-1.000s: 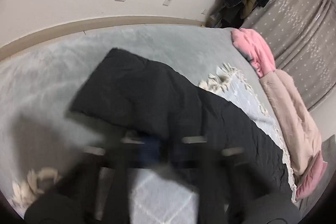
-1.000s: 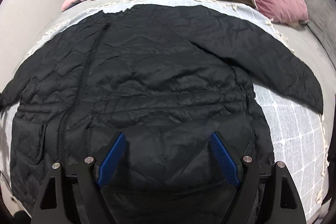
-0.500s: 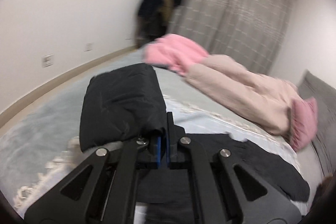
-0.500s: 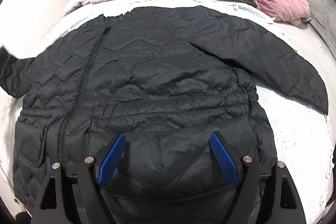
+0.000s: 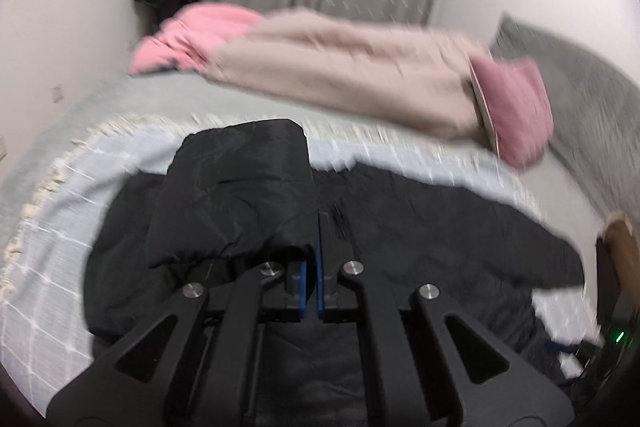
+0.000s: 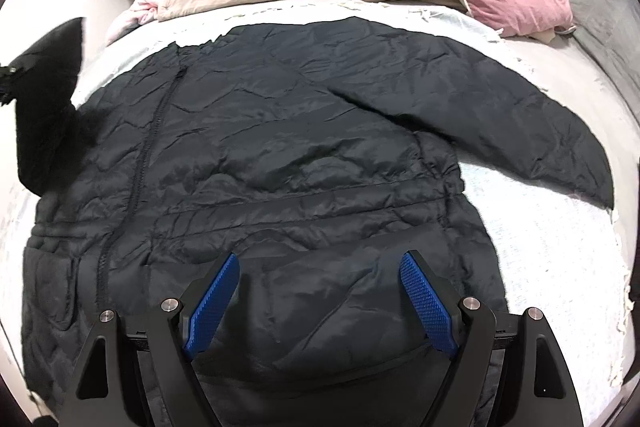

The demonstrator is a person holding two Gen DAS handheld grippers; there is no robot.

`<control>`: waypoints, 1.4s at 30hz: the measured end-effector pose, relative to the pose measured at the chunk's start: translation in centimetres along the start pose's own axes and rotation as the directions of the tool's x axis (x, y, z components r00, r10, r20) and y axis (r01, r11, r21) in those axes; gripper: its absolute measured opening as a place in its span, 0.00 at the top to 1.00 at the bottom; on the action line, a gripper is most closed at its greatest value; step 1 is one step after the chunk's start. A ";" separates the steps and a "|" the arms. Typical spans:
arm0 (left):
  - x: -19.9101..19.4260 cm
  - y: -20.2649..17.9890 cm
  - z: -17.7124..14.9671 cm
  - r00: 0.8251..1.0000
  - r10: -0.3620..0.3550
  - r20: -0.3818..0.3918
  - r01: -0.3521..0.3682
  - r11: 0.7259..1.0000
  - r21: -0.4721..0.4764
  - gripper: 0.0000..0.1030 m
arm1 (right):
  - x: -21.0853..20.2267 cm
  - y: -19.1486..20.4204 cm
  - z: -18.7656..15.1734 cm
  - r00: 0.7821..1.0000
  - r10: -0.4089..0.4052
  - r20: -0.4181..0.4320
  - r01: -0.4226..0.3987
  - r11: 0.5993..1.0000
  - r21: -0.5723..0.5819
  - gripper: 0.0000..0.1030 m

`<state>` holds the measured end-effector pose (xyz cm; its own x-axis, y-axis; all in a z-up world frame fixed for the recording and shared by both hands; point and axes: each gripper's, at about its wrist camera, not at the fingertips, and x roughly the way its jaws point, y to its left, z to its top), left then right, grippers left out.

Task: Fold large clothes

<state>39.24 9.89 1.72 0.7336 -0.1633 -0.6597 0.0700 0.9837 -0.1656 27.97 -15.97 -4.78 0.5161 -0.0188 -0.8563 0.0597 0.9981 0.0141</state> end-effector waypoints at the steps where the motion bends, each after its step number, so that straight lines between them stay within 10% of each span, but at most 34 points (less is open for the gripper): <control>1: 0.8 -0.7 -0.8 0.999 -0.002 -0.041 0.003 1.000 0.024 0.95 | 0.0 0.0 0.0 1.000 -0.002 0.000 0.002 1.000 0.000 0.19; 5: 7.3 -1.9 -4.8 0.941 0.058 -0.334 -0.005 0.988 0.157 0.70 | 0.0 0.1 0.0 1.000 0.003 0.003 -0.003 1.000 0.001 0.19; 12: 2.1 0.4 -6.5 0.968 0.030 -0.247 0.005 0.990 0.140 0.28 | -0.3 1.3 -0.2 0.999 -0.037 0.034 0.039 0.998 -0.057 0.19; 16: -2.3 3.5 -6.4 0.984 0.087 -0.157 -0.068 0.990 0.123 0.27 | -2.0 2.3 0.0 0.996 0.010 0.094 -0.004 0.998 -0.061 0.19; 20: -4.6 11.0 -7.0 0.957 0.278 -0.089 -0.284 0.956 -0.069 0.25 | -4.1 4.1 1.0 0.976 0.134 0.171 -0.130 0.991 -0.036 0.19; 26: -4.9 19.0 -8.4 0.966 0.224 -0.126 -0.251 0.928 -0.274 0.25 | -1.6 8.3 2.6 0.924 0.374 0.077 -0.376 0.926 0.011 0.19; 31: -5.4 21.4 -9.1 0.964 0.240 -0.117 -0.266 0.897 -0.354 0.27 | 2.0 12.2 5.9 0.902 0.430 0.044 -0.430 0.903 0.010 0.19; 38: -4.5 22.0 -8.5 0.977 0.215 -0.005 -0.203 0.912 -0.356 0.35 | 8.9 13.4 9.5 0.967 0.256 -0.015 -0.251 0.957 0.142 0.19; 40: -4.5 22.0 -8.3 0.982 0.188 0.030 -0.164 0.914 -0.371 0.36 | 10.0 13.3 9.9 0.973 0.229 -0.009 -0.225 0.960 0.167 0.25; 42: -4.4 21.8 -8.0 0.987 0.146 0.069 -0.109 0.919 -0.378 0.38 | 10.1 13.5 10.5 0.981 0.191 0.031 -0.194 0.969 0.155 0.71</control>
<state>32.15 31.41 -4.81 0.7807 -0.0128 -0.6248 -0.2715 0.8935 -0.3576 42.95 -3.27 -7.86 0.5445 0.1705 -0.8212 0.0901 0.9616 0.2593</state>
